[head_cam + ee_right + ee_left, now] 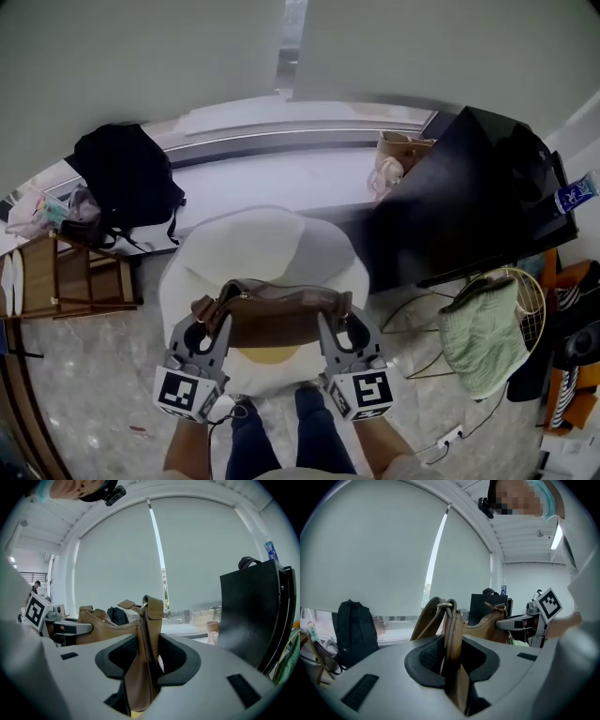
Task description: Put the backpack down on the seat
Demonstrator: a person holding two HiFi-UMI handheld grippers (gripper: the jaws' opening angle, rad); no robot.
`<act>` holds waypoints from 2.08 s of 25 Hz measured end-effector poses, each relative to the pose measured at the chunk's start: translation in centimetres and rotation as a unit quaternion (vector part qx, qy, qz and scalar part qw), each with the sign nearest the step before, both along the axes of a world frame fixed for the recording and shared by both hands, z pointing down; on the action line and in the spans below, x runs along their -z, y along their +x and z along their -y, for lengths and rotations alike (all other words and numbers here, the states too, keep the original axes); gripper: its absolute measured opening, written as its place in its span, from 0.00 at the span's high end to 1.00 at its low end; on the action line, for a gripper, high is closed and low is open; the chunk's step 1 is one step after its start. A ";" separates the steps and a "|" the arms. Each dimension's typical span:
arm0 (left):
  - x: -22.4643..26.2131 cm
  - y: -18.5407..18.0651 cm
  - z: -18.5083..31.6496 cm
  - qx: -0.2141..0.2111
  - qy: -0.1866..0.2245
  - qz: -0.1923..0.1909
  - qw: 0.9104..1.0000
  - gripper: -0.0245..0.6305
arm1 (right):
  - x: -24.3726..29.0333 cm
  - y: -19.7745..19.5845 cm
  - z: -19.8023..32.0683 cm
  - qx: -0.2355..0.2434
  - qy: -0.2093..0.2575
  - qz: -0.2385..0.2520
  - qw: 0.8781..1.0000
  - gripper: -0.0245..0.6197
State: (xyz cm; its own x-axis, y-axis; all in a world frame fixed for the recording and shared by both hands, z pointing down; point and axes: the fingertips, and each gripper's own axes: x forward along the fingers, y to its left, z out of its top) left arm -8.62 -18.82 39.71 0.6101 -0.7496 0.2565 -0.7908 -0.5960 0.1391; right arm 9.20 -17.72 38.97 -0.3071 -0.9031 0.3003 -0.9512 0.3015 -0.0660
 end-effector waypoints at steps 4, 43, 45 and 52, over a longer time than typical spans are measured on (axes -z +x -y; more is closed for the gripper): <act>-2.1 0.6 1.1 -0.001 -0.004 -0.005 1.000 0.83 | -2.5 0.4 0.9 -0.006 -0.006 0.001 1.000 0.71; -27.6 4.6 6.9 -0.026 -0.074 0.020 0.997 0.83 | -29.0 4.3 6.0 -0.003 -0.091 -0.006 0.996 0.71; -28.7 4.8 7.0 -0.027 -0.081 0.024 0.996 0.83 | -30.2 4.4 6.2 -0.001 -0.096 -0.007 0.995 0.70; -33.2 5.4 7.9 -0.030 -0.101 0.043 0.993 0.83 | -34.6 5.1 7.0 0.009 -0.127 -0.016 0.992 0.70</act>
